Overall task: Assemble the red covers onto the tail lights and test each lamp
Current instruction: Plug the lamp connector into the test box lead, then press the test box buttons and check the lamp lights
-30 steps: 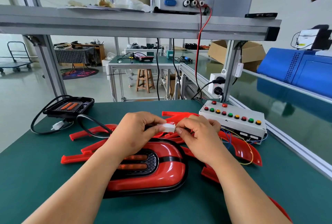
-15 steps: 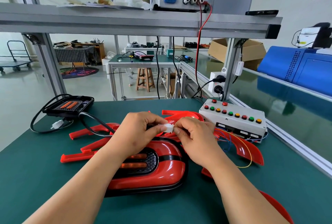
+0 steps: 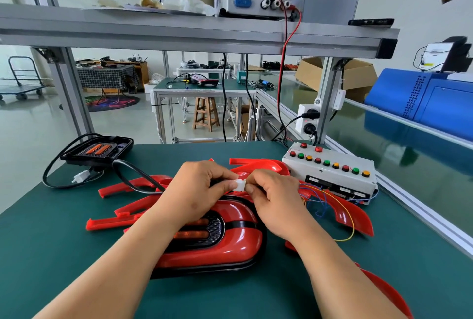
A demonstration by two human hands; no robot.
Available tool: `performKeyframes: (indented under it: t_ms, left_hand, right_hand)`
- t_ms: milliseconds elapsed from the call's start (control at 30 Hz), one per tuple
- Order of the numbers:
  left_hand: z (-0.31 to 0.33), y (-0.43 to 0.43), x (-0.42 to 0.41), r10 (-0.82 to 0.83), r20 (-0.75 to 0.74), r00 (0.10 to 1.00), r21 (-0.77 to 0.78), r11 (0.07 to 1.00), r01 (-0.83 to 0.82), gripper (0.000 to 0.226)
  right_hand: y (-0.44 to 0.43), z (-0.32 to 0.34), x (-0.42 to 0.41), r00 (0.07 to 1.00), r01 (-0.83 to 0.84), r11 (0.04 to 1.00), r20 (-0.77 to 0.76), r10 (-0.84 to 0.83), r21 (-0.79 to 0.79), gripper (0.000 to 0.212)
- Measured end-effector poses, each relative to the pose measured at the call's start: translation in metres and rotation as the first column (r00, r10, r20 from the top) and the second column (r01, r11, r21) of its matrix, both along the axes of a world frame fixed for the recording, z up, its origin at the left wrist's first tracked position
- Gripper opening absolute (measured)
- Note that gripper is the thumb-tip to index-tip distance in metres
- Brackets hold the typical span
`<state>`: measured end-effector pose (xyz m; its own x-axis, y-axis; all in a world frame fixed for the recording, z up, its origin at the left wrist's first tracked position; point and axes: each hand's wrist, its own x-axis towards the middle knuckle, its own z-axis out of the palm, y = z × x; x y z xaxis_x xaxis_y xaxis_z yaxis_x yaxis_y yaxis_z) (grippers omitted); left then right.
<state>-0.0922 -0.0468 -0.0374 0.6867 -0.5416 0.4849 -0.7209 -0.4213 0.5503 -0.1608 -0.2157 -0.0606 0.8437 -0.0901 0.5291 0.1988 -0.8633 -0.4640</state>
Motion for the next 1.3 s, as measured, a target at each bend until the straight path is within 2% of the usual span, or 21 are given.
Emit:
performKeyframes:
  t_ms: [200,267,367,400,433,500,567,600,700,900,967,1067,1133,1200,1300]
  left_hand:
    - [0.003,0.011,0.007,0.013,-0.042,0.999,0.114,0.993,-0.008,0.023]
    - [0.006,0.024,0.011,0.064,-0.056,0.996,0.107,0.993,-0.057,0.032]
    - [0.01,0.053,0.007,0.095,-0.104,0.99,0.079,0.993,-0.087,0.034]
    - [0.011,0.063,0.004,0.076,-0.134,0.988,0.156,0.986,-0.055,0.044]
    - [0.009,0.073,-0.001,0.047,-0.2,0.979,0.271,0.962,0.009,0.067]
    - [0.005,0.087,-0.009,0.03,-0.348,0.937,0.498,0.853,0.158,0.115]
    - [-0.002,0.089,-0.015,0.033,-0.382,0.924,0.606,0.763,0.223,0.131]
    - [-0.005,0.088,-0.016,0.036,-0.37,0.928,0.623,0.751,0.219,0.135]
    - [-0.011,0.083,-0.014,0.035,-0.316,0.948,0.582,0.797,0.164,0.143]
    - [-0.023,0.071,-0.004,0.01,-0.205,0.979,0.453,0.887,0.086,0.14]
    - [-0.025,0.07,0.001,-0.01,-0.258,0.966,0.401,0.909,0.116,0.14]
    - [-0.028,0.073,0.005,-0.02,-0.366,0.93,0.21,0.972,0.104,0.134]
    - [-0.03,0.077,0.006,-0.034,-0.392,0.919,0.113,0.99,0.084,0.121]
    - [-0.033,0.077,0.004,-0.045,-0.363,0.931,0.12,0.988,0.094,0.098]
    - [-0.036,0.072,0.006,0.022,-0.287,0.958,0.109,0.994,0.01,0.062]
  right_hand:
    - [-0.008,-0.005,0.008,0.995,0.037,0.998,-0.086,-0.042,-0.05,0.015]
    - [-0.012,-0.008,0.01,0.991,0.084,0.995,-0.096,-0.089,-0.061,0.018]
    - [-0.015,-0.012,0.014,0.984,0.149,0.986,-0.092,-0.155,-0.07,0.021]
    - [-0.015,-0.013,0.016,0.98,0.17,0.982,-0.086,-0.177,-0.08,0.021]
    - [-0.016,-0.014,0.017,0.976,0.192,0.977,-0.083,-0.2,-0.095,0.021]
    - [-0.017,-0.016,0.02,0.965,0.239,0.963,-0.082,-0.25,-0.128,0.021]
    - [-0.018,-0.018,0.021,0.953,0.277,0.949,-0.086,-0.292,-0.15,0.023]
    - [-0.018,-0.019,0.021,0.947,0.292,0.944,-0.087,-0.308,-0.155,0.024]
    - [-0.019,-0.021,0.022,0.938,0.316,0.934,-0.089,-0.334,-0.168,0.024]
    - [-0.021,-0.025,0.022,0.925,0.343,0.926,-0.117,-0.362,-0.156,0.023]
    - [-0.023,-0.026,0.022,0.919,0.345,0.925,-0.145,-0.367,-0.157,0.024]
    - [-0.025,-0.027,0.023,0.911,0.341,0.925,-0.183,-0.37,-0.17,0.022]
    - [-0.023,-0.025,0.022,0.909,0.344,0.919,-0.177,-0.377,-0.192,0.02]
    - [-0.021,-0.022,0.019,0.905,0.361,0.908,-0.157,-0.396,-0.21,0.02]
    - [-0.019,-0.012,0.02,0.874,0.418,0.861,-0.13,-0.468,-0.289,0.028]
